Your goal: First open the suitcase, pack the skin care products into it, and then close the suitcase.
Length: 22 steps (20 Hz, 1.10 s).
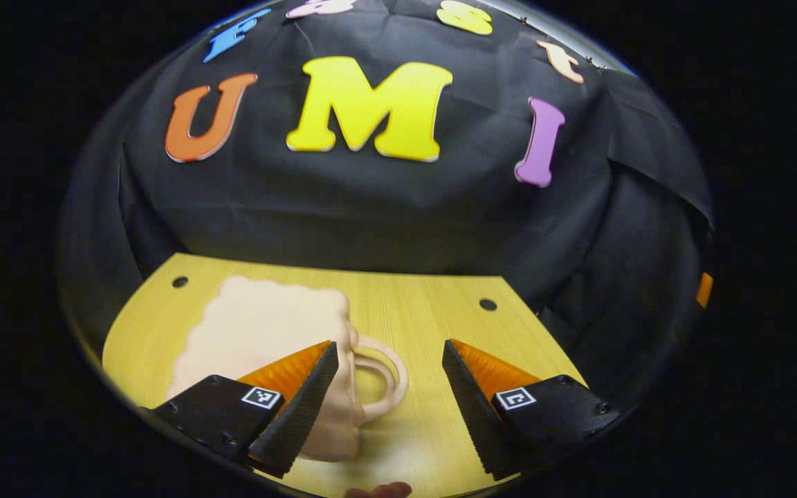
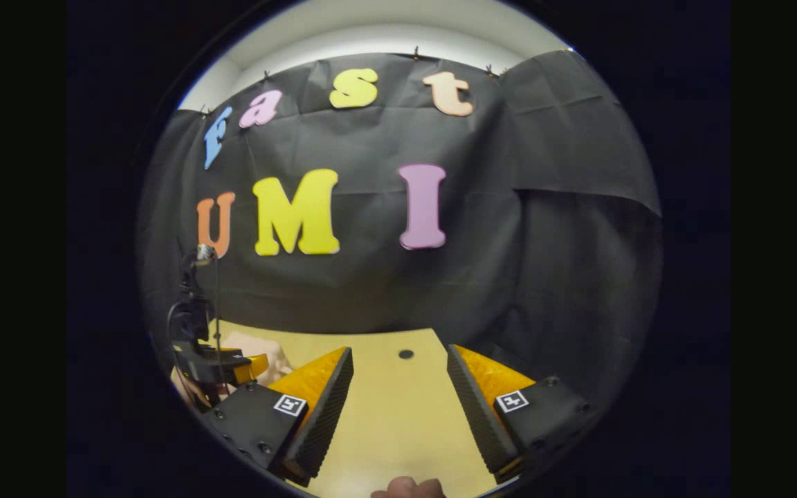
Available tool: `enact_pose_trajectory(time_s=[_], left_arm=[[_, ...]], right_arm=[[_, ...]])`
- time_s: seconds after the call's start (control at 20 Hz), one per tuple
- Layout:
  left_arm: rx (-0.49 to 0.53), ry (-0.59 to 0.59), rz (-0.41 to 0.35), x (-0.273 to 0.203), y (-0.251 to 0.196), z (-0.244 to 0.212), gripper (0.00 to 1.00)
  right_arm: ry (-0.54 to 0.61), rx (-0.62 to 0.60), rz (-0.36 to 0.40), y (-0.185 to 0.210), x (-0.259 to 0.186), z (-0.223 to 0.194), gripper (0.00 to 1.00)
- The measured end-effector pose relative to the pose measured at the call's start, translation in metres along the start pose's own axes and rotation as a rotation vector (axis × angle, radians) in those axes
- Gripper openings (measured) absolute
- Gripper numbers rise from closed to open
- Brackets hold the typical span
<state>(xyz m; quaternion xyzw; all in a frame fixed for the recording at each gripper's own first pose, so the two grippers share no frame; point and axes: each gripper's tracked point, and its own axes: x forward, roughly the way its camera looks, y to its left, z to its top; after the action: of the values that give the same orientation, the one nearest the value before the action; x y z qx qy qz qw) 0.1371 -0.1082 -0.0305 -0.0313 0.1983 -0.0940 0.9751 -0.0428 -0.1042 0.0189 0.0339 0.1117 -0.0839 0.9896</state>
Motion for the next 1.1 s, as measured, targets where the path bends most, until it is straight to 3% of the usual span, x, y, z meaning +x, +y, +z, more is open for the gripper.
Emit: enact_pose_trajectory(time_s=[0.2,0.35,0.7,1.0,1.1], left_arm=[[0.051,-0.306,0.068,-0.065,0.023,0.116,0.96],[0.065,-0.445,0.125,-0.105,0.038,0.168,0.96],[0.048,-0.47,0.188,-0.139,0.059,0.16,0.96],[0.059,-0.464,0.183,-0.146,0.054,0.152,1.0],[0.068,-0.467,0.189,-0.148,0.055,0.15,0.96]], right_arm=[[-0.144,-0.009,0.114,0.069,0.026,0.065,0.81],[-0.205,0.01,0.153,0.112,0.032,0.088,0.78],[-0.246,-0.029,0.129,0.136,0.024,0.087,0.81],[-0.239,-0.054,0.146,0.139,0.019,0.084,0.81],[-0.252,-0.069,0.137,0.137,0.018,0.086,0.81]])
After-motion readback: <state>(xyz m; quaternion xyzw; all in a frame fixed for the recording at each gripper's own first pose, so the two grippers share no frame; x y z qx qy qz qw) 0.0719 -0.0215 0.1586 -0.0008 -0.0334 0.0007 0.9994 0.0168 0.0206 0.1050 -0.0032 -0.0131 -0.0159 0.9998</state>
